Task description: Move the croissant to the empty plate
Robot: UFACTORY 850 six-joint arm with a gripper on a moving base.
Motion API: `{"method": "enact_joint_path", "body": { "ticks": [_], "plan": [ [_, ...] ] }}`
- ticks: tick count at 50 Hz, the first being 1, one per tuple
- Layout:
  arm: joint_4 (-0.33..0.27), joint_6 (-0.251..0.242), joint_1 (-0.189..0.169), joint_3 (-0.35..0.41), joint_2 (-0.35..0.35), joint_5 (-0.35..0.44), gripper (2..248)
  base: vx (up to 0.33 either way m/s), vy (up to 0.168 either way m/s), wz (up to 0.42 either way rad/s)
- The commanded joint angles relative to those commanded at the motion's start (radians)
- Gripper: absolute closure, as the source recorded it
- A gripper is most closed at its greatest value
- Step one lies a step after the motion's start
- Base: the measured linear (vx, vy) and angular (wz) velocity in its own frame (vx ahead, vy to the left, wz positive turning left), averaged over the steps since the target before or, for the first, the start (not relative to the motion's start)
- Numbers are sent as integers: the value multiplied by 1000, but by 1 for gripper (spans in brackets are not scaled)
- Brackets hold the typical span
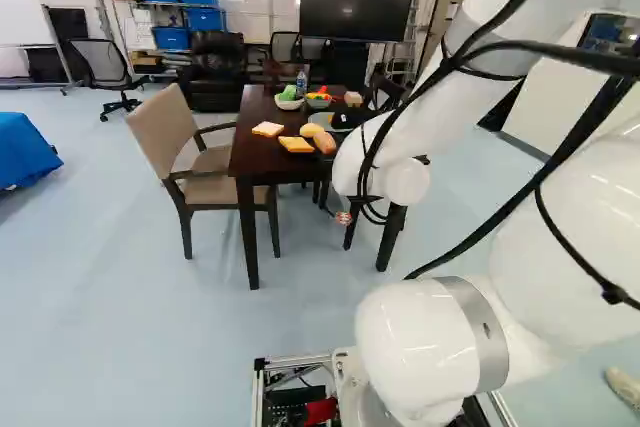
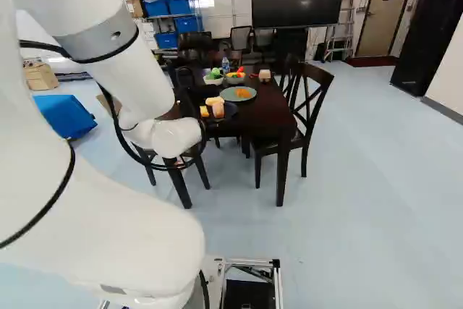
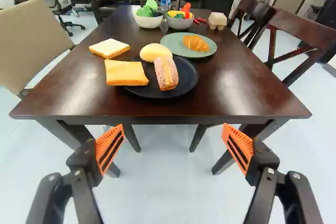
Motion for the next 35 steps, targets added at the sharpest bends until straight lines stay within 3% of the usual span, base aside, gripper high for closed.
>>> {"method": "enact_joint_path", "body": {
  "ticks": [35],
  "plan": [
    [-10,61,-6,114,55,131,3,0,0,0]
  ]
}}
